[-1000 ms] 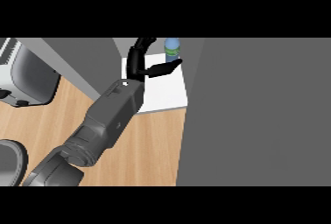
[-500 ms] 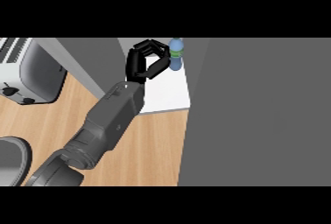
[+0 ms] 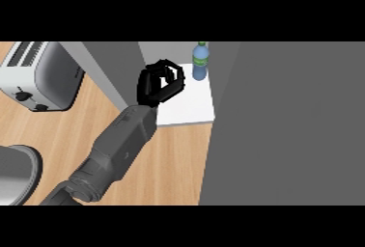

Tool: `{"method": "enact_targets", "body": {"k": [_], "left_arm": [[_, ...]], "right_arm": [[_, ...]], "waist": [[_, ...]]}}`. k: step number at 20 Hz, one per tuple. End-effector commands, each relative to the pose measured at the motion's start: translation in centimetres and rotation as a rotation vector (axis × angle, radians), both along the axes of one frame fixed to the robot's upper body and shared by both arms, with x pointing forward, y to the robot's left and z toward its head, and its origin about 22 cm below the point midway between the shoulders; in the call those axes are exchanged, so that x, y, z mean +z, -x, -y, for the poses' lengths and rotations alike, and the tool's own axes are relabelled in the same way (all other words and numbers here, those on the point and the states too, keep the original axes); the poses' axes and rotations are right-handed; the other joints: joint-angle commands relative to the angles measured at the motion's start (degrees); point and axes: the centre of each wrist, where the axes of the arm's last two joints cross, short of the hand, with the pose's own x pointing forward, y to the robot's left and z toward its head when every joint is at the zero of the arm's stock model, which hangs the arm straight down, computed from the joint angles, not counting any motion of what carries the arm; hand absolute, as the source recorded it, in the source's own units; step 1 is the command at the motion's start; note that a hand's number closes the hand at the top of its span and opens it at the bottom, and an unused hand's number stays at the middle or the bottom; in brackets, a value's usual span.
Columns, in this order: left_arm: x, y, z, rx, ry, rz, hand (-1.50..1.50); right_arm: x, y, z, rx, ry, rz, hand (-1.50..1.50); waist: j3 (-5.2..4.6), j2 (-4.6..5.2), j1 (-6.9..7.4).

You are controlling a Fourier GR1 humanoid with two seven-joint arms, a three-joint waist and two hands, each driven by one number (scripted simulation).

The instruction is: Pick up the bottled water, place it into the cabinet and close the cabinet

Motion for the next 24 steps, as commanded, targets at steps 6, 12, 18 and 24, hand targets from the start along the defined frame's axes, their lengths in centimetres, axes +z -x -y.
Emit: {"method": "enact_targets", "body": {"k": [6, 12, 18, 24], "left_arm": [[-2.8, 4.1, 0.8, -0.128, 0.147, -0.017, 1.50], [-5.9, 8.8, -0.4, -0.208, 0.189, -0.051, 1.50], [-6.6, 12.6, -2.8, -0.289, 0.128, -0.067, -1.50], [-5.0, 16.1, -6.5, -0.348, 0.171, -0.067, -1.50]], "right_arm": [[2.0, 1.9, -1.2, 0.059, 0.064, -0.040, 1.50], [0.8, 2.9, -2.9, 0.122, 0.060, -0.058, 1.50], [1.8, 3.2, -5.6, 0.155, 0.053, -0.043, 1.50], [2.4, 3.0, -5.3, 0.165, 0.138, 0.011, 1.50]], "waist": [[0.02, -0.83, 3.22], [0.08, -1.17, 4.73], [0.03, -1.05, 4.98], [0.04, -1.42, 5.40]]}}
